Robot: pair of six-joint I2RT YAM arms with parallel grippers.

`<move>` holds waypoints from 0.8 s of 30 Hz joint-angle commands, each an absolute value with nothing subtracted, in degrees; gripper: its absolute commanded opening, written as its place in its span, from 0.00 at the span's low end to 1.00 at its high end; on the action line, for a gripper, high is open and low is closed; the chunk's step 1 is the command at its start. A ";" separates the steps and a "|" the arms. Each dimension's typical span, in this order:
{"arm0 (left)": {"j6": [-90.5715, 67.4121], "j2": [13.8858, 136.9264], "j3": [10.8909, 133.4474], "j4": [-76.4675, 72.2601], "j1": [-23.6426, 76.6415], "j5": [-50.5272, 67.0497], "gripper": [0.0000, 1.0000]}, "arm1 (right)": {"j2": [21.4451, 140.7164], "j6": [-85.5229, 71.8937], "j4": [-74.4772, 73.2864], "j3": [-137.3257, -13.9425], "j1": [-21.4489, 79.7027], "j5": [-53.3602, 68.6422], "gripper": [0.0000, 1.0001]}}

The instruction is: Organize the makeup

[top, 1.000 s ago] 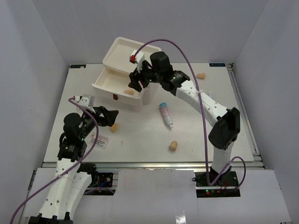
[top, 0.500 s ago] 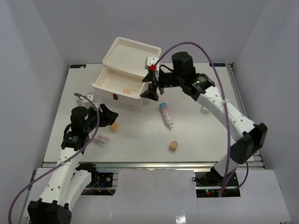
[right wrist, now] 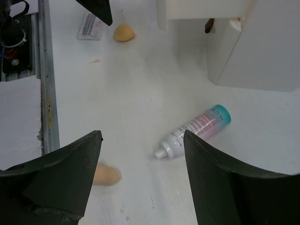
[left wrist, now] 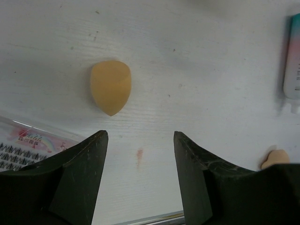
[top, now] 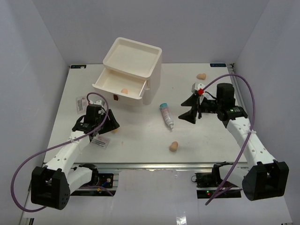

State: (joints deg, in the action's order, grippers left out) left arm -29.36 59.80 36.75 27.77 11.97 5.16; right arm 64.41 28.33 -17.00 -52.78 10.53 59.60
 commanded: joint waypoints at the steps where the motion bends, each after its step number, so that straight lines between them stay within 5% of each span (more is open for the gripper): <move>1: -32.80 63.53 39.47 28.53 13.11 -2.60 0.68 | 59.93 25.06 -8.08 -49.03 4.83 68.12 0.77; 24: -34.17 76.53 42.34 21.62 13.89 -6.55 0.43 | 57.90 27.69 -7.76 -46.76 3.05 71.76 0.77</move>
State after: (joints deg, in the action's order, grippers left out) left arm -33.93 76.14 40.41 23.19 13.69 -5.44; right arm 58.85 27.10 -9.45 -46.89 3.66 69.39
